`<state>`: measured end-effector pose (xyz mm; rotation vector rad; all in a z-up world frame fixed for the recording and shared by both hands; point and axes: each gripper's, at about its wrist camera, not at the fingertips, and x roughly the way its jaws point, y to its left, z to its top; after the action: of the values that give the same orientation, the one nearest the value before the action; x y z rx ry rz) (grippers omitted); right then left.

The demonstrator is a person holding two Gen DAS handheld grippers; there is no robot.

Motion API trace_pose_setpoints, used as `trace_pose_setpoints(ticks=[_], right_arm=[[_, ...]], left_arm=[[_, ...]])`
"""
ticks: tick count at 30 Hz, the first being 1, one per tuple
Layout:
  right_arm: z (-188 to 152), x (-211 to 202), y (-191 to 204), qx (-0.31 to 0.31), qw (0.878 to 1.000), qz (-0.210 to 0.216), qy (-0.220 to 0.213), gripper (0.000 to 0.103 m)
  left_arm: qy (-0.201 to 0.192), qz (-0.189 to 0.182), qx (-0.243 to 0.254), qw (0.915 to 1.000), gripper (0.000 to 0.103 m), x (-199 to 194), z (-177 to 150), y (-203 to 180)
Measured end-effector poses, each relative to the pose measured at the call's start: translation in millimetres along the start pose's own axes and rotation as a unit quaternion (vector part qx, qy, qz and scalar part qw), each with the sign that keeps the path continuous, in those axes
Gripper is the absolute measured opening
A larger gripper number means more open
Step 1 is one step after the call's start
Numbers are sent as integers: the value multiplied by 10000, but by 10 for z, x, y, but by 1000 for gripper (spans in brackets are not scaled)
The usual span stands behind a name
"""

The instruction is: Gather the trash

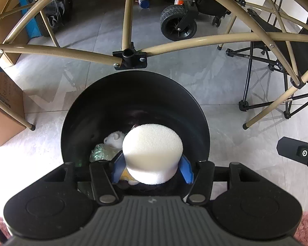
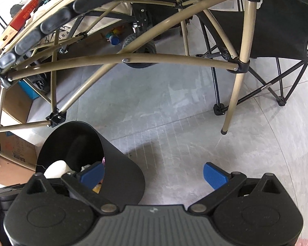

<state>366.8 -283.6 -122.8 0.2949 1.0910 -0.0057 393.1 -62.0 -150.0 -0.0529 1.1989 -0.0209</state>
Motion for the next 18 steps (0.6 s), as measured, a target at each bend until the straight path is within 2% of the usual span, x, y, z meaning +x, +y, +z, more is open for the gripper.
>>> trace_pose_setpoints(ticks=[1,2,3,12,15,18], right_arm=[[-2,-3,-4,0,10000,3,-1,103],[-3,-3,-5,1,10000,7,-1,103],[-2,-3,-3,3,10000,5,0,103],[-15,-32,30,1,10000,43,-35,103],[-25,-98,46,-14,9998,105,-150,103],[-62,-258,84,-51,9989,252,-387,103]], left_arm=[[20,-13,-33,10000,71,5,8,11],[41,-22,-78,10000,89,5,14,27],[46,-7,-133,9999,102,2,13,42],[-47,67,-69,9999,103,-49,7,43],[-236,114,-33,9996,103,-180,-30,64],[-599,75,-51,9982,103,-454,-98,139]])
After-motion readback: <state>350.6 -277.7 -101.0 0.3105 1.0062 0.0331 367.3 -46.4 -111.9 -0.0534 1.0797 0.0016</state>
